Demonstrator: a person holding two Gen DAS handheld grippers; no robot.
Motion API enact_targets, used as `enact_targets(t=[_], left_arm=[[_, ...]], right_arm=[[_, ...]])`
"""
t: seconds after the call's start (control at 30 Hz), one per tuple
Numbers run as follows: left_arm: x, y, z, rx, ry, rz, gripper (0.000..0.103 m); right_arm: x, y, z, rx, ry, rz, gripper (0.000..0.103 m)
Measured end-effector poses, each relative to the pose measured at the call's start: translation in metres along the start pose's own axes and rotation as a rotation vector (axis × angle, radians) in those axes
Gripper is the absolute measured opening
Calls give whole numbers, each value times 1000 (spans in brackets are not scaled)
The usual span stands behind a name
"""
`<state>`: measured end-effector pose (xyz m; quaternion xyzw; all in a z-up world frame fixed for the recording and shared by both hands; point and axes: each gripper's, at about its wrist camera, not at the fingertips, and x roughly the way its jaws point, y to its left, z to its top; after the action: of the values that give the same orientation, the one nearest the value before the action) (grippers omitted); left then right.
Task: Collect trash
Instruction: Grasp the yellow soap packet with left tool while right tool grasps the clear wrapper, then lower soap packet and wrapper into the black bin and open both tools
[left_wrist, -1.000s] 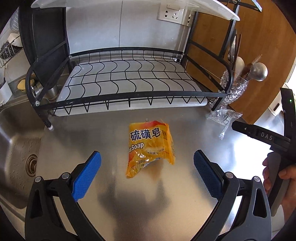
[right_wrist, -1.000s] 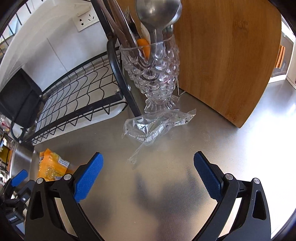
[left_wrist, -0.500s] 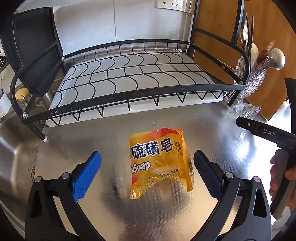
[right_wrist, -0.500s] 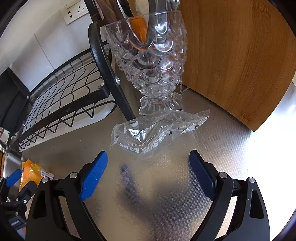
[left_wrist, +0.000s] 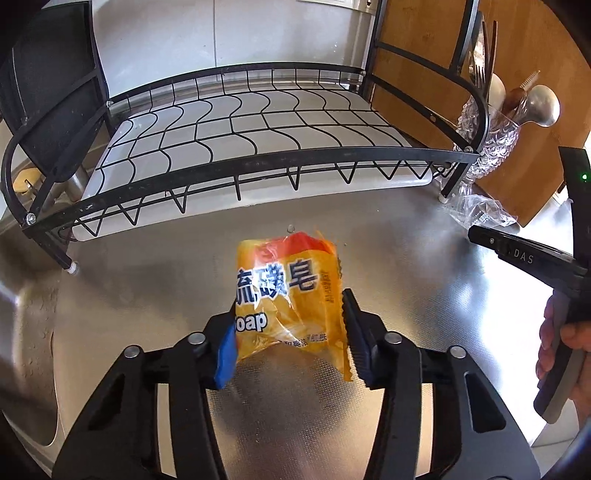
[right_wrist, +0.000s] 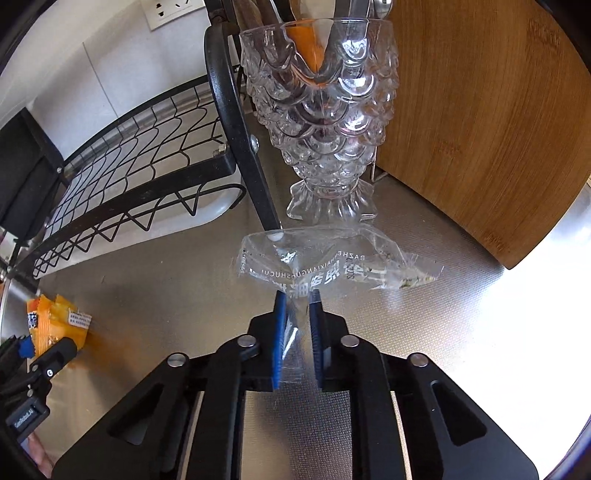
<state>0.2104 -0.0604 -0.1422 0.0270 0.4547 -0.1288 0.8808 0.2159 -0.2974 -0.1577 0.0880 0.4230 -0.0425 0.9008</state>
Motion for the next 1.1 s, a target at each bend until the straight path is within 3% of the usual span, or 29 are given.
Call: enact_targets(t=[0.03,0.2,0.6,1.1], left_arm=[[0,-1,-1,3,6,-5,22],[-9,-2,-9,5,10,-31,12],[-81,-3,-45,-7,-43,-50,9],[-194,20,-139,-62,-84,-29,9]], right_arm=[[-1,1,-3,-1,1,6,9],[-16,-3,-16,6,-6,58,6],[-93,18,-62,-62,-54,109,5],[-214,68,-145,-206,-81,205,6]])
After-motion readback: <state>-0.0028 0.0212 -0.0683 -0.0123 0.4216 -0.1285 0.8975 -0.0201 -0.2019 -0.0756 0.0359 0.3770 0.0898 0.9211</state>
